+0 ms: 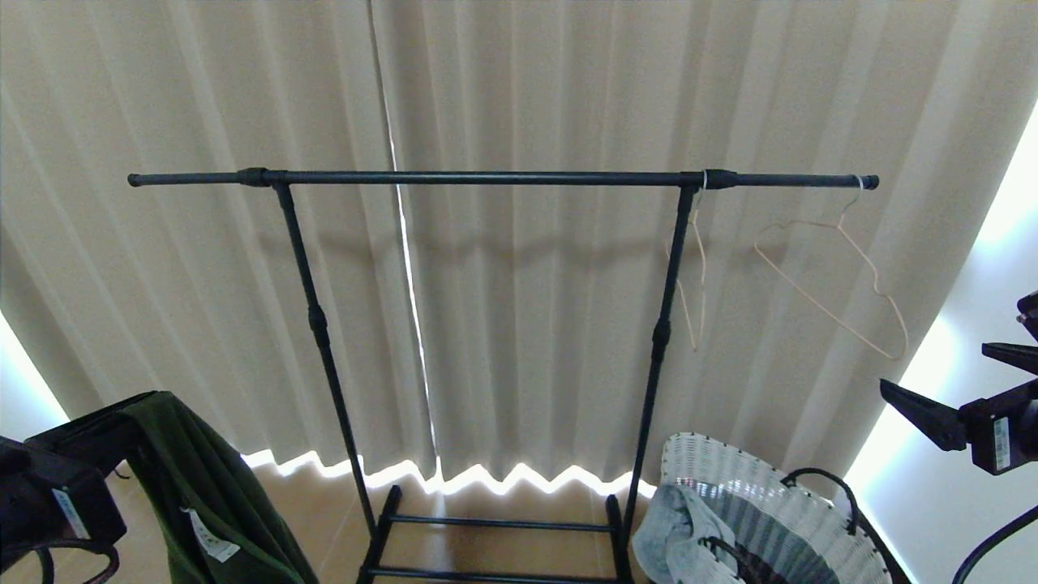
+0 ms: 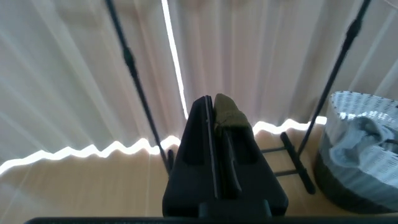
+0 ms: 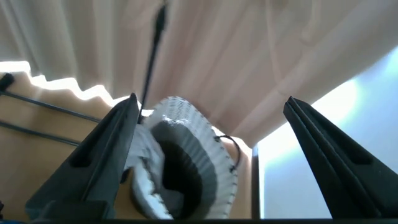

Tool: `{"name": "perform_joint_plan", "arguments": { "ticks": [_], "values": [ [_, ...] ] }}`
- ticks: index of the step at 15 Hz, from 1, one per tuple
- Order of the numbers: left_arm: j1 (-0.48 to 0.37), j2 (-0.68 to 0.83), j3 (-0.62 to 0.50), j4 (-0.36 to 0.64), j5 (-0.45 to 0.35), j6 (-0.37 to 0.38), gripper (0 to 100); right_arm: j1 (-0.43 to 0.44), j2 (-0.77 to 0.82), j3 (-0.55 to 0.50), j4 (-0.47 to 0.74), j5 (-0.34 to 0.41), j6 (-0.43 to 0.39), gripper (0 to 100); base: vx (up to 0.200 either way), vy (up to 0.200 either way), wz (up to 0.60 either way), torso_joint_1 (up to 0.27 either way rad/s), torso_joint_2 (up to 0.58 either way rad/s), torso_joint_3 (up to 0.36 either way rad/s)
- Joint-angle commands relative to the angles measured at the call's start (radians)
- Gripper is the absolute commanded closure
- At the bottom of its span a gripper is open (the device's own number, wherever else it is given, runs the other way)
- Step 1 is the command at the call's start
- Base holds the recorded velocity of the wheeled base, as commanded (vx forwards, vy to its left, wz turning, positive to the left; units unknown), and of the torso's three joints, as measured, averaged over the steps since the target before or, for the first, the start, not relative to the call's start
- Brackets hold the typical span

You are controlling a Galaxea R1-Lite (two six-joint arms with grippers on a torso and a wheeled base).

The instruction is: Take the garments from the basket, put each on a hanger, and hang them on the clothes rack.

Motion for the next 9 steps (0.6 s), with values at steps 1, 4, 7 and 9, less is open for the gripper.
{"name": "perform_joint_plan", "arguments": {
  "ticks": [1, 4, 7, 9],
  "values": [
    [0.0, 0.0, 0.0, 0.0, 0.0, 0.0, 100, 0.001, -0.001, 0.0, 0.001, 0.0, 0.0, 0, 0.0, -0.2, 0.0, 0.002, 0.01, 0.002],
    [0.0, 0.0, 0.003, 0.0, 0.002, 0.0, 100, -0.004, -0.007, 0.002, 0.002, -0.001, 0.0, 0, 0.0, -0.2, 0.0, 0.004, 0.01, 0.004],
    [-0.001, 0.0, 0.003, -0.002, 0.002, 0.003, 100, -0.049, -0.011, 0.002, 0.002, -0.003, -0.002, 0, 0.0, -0.133, 0.0, 0.0, 0.0, 0.0],
    [-0.001, -0.002, 0.005, -0.002, 0.002, 0.003, 100, -0.075, -0.011, -0.001, 0.002, -0.001, -0.003, 0, 0.0, 0.0, 0.0, 0.0, 0.0, 0.0]
  ]
}}
